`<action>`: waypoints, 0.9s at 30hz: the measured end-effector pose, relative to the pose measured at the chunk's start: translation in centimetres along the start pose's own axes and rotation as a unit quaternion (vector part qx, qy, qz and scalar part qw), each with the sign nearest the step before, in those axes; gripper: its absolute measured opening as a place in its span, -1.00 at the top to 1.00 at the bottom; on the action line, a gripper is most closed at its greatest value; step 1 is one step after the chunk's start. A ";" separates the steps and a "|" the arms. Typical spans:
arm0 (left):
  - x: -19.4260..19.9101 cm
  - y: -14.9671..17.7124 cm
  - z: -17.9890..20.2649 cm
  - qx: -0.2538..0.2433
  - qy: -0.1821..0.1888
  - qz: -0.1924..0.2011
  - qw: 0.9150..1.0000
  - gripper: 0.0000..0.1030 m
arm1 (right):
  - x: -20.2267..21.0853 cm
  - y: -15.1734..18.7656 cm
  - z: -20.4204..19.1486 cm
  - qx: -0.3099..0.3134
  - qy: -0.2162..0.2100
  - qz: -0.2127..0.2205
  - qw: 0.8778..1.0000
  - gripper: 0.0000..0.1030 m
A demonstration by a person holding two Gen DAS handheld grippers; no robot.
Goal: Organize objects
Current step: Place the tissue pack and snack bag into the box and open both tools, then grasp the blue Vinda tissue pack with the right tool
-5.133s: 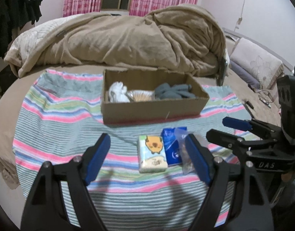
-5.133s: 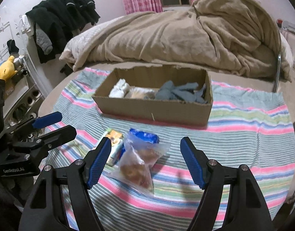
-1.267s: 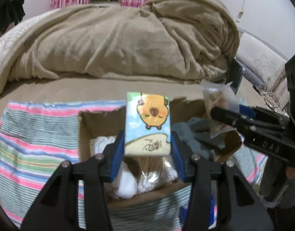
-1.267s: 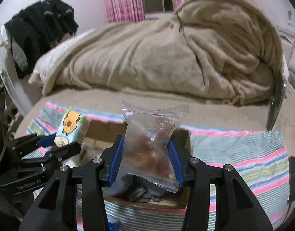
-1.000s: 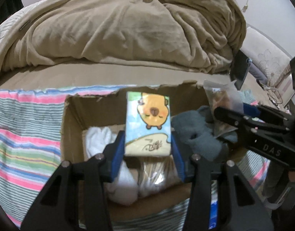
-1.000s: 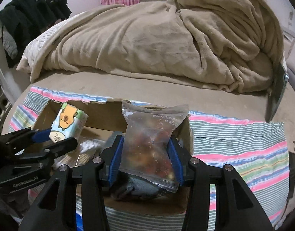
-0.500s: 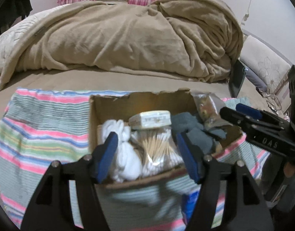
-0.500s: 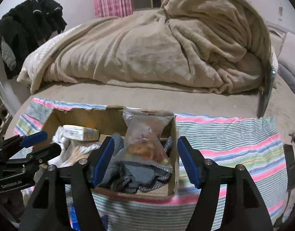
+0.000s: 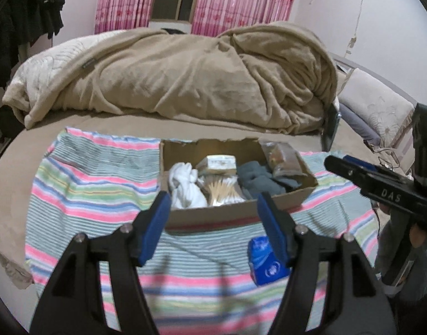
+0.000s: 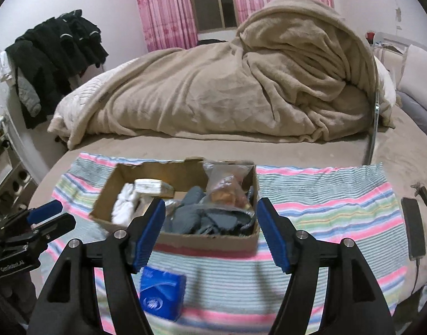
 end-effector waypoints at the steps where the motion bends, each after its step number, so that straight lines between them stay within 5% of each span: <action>1: 0.7 0.0 0.2 0.000 0.001 0.006 1.000 -0.40 | 0.4 0.1 -0.2 0.001 -0.002 0.001 1.000 -0.38; 3: 2.1 0.3 0.5 0.001 0.004 0.017 1.000 -0.55 | 1.3 0.5 -0.5 0.004 -0.004 0.003 1.000 -0.38; 14: 4.8 3.4 0.9 0.006 0.013 0.015 1.000 -0.56 | 2.7 3.8 -3.4 0.028 -0.021 -0.025 0.999 -0.38; 27: 1.8 8.5 -3.3 0.044 -0.009 -0.025 0.999 -0.56 | -3.3 9.5 -6.2 0.058 -0.028 -0.116 0.991 -0.38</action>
Point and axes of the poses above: each gripper's, at about its wrist camera, not at the fingertips, and x roughly against the way its jaws point, z to its right, y to its underside, the point moved 8 cm from there along -x, roughly the way its jaws point, and after that the axes turned 1 degree about z, right-handed, at the moved point
